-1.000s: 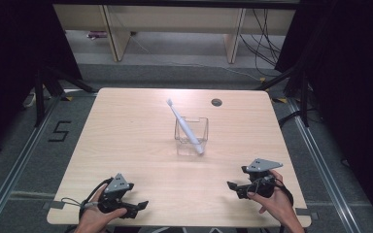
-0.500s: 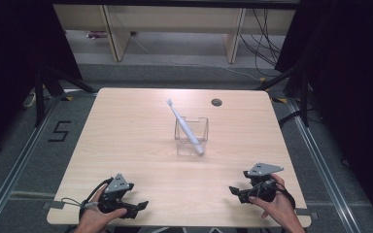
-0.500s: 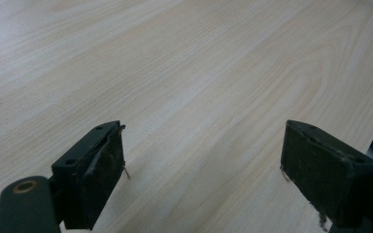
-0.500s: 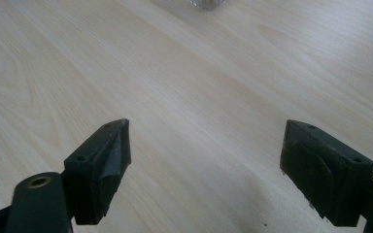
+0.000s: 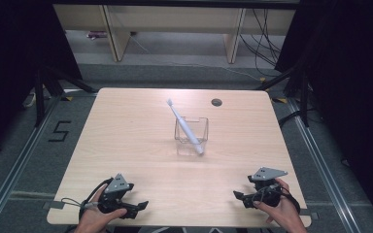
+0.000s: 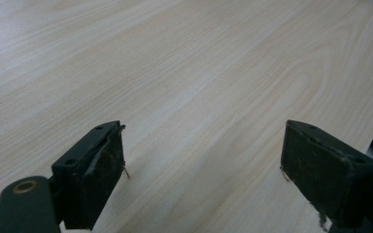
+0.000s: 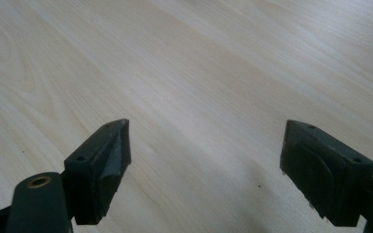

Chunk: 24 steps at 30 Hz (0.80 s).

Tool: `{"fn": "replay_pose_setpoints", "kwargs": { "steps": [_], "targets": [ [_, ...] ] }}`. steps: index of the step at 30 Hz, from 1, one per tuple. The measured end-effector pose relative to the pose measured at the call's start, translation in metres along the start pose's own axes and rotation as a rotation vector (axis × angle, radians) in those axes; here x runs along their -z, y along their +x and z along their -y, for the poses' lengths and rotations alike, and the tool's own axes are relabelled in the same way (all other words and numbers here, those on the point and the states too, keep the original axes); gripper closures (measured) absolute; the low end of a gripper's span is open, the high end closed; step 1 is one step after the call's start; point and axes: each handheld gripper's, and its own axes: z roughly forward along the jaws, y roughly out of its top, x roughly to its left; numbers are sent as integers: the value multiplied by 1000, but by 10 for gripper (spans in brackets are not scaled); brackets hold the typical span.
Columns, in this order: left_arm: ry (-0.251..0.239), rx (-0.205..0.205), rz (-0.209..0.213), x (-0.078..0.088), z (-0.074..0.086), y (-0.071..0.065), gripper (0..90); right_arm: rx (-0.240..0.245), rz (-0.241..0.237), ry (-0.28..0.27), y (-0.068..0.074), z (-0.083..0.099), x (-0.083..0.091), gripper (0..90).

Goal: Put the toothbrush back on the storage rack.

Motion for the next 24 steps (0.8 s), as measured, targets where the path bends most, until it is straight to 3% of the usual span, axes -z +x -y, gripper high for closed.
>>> {"fn": "replay_pose_setpoints", "kwargs": {
  "steps": [4,5,6,9,10,12,13,17,18,19,20,24],
  "targets": [
    [-1,1,0,0,0,0,151,-4,5,8,2,2,0,194],
    [1,-2,1,0,0,0,151,14,3,3,2,3,0,195],
    [1,-2,0,0,0,0,151,-4,-5,12,3,3,1,195],
    [1,-5,0,1,0,0,151,27,2,1,1,4,1,194],
    [0,-4,0,1,0,0,151,-3,-10,22,5,6,0,194],
    [0,-4,-1,1,0,0,151,-6,-12,35,5,6,0,194],
    [-1,-5,-1,1,0,0,151,23,-2,23,4,7,-2,194],
    [0,-5,-2,1,0,0,151,32,-12,7,4,8,-4,194],
    [0,-6,-1,1,0,0,151,-5,-3,16,7,8,-2,194],
    [0,-6,-1,1,0,0,151,-5,-3,16,7,8,-2,194],
    [10,-17,2,3,0,1,151,19,-4,23,2,8,-1,192],
    [-3,-7,2,2,0,0,151,30,2,34,1,9,0,192]
  ]
}}
